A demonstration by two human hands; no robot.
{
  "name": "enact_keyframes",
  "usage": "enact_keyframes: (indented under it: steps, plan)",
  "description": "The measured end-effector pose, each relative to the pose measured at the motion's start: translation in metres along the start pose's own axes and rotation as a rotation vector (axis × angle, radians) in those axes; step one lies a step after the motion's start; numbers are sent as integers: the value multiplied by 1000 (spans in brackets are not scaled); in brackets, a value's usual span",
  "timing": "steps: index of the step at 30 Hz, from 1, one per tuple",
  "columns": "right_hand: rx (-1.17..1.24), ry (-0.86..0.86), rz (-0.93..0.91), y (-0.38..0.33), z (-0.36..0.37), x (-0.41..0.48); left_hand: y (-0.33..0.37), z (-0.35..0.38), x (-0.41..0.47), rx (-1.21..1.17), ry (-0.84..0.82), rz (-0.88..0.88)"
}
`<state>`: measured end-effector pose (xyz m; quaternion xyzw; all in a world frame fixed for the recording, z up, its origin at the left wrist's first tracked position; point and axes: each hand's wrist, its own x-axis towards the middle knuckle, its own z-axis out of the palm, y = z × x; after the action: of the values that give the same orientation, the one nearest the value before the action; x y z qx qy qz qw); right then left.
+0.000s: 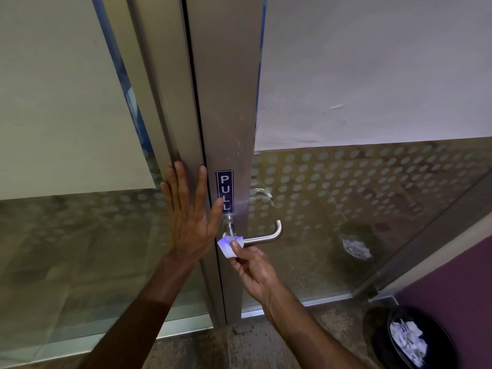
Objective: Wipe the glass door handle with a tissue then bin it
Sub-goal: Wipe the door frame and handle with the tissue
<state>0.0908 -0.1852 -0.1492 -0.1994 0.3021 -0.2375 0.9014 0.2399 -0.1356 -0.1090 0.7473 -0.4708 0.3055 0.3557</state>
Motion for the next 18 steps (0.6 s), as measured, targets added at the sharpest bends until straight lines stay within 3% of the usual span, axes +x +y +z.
enact_keyframes:
  steps: [8,11,15,18]
  plan:
    - [-94,200,30,1,-12,-8,2,-7,0,-15,-23,3]
    - [-261,165,92,-3,-21,-21,9,-17,-6,-61,-18,6]
    - [-543,63,3,-21,-30,-42,28,-34,-35,-194,-3,-51]
    - [-641,1,-68,-38,-35,-55,43,-44,-66,-347,-153,-181]
